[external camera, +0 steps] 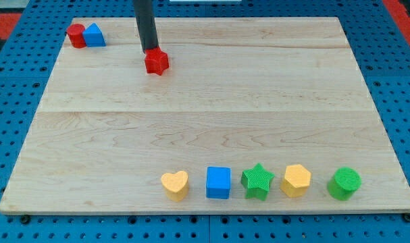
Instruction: Slide the red star closely to the yellow heart
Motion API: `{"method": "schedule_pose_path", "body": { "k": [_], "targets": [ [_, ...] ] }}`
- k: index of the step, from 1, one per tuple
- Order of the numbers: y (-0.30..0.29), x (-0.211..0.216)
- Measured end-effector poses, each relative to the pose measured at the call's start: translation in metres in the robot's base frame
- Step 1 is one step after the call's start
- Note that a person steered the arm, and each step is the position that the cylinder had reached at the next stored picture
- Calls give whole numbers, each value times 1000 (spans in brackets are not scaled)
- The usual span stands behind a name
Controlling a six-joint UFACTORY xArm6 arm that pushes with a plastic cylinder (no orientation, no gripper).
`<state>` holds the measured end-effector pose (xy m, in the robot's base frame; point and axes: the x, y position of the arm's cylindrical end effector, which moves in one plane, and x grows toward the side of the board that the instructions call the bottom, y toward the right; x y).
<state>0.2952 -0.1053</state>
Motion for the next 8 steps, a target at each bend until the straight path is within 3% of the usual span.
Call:
{"method": "schedule_pose_path", "body": {
  "k": [5, 8],
  "targets": [
    [14, 55],
    [77, 86]
  ]
}}
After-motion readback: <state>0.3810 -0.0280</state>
